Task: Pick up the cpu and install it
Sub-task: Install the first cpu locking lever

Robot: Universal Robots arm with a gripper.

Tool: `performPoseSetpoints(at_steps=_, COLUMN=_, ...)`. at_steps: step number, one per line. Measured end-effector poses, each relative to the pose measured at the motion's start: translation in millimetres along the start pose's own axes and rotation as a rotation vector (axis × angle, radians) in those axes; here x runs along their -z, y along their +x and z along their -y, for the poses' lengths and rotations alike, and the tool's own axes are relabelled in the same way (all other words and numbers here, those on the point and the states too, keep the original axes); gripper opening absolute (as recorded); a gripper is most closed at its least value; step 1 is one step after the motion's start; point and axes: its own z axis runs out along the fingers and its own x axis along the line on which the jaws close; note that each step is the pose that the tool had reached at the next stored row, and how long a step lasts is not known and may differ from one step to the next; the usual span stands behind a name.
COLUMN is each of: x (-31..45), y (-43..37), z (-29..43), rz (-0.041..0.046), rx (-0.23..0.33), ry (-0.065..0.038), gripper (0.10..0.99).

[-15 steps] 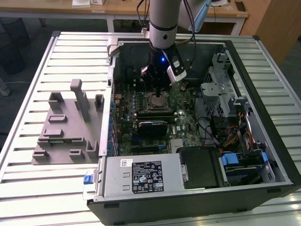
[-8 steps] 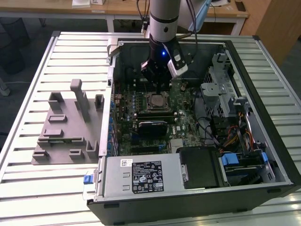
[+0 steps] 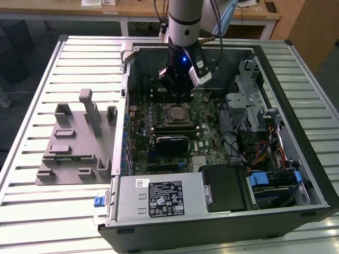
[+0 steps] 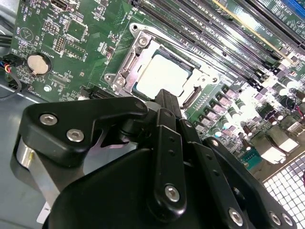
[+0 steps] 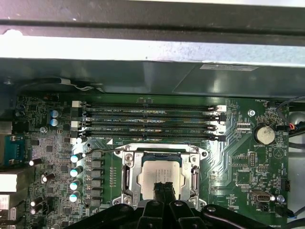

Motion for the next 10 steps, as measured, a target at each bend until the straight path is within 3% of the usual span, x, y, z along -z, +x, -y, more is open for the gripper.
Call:
performPoseSetpoints(at_steps=6, x=0.3, y=0.2, z=0.0, rz=0.0, rx=0.0, ry=0.0, gripper=0.106)
performPoseSetpoints(at_steps=10, x=0.5, y=5.6, z=0.0, rz=-0.0001, rx=0.0, ry=0.0, gripper=0.106)
